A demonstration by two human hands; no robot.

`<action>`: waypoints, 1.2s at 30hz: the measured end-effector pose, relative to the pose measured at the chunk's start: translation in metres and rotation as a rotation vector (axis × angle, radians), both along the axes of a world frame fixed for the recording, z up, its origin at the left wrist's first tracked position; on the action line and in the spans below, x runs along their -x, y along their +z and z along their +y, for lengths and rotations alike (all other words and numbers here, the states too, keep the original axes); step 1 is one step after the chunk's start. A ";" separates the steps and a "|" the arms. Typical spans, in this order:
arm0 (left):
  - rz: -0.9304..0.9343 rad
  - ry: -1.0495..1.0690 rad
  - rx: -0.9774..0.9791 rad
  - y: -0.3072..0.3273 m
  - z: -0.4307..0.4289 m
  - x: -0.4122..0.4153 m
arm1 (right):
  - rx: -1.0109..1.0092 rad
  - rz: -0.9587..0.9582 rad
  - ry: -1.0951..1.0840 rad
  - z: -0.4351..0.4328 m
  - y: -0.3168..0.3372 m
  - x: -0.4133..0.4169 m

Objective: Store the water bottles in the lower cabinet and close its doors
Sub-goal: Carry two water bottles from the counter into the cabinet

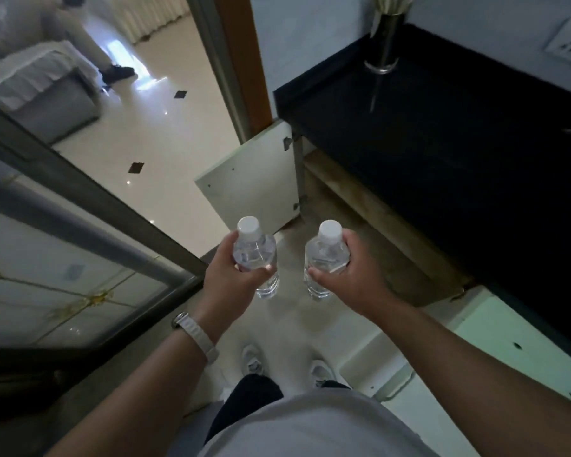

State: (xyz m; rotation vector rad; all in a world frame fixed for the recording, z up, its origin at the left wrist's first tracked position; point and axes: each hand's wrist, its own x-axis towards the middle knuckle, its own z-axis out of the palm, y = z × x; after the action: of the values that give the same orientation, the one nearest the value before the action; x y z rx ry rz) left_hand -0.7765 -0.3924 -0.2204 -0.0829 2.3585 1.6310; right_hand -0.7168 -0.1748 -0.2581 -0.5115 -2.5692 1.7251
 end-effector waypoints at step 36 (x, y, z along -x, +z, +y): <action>-0.093 -0.789 0.133 -0.078 0.065 0.272 | 0.006 -0.263 -0.934 -0.037 -0.013 0.112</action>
State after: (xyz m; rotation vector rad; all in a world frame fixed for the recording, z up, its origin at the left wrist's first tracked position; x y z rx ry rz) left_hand -1.0486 -0.3276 -0.2985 0.6451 2.0222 1.0534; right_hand -0.8288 -0.2122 -0.2715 -1.6753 -1.8731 1.3463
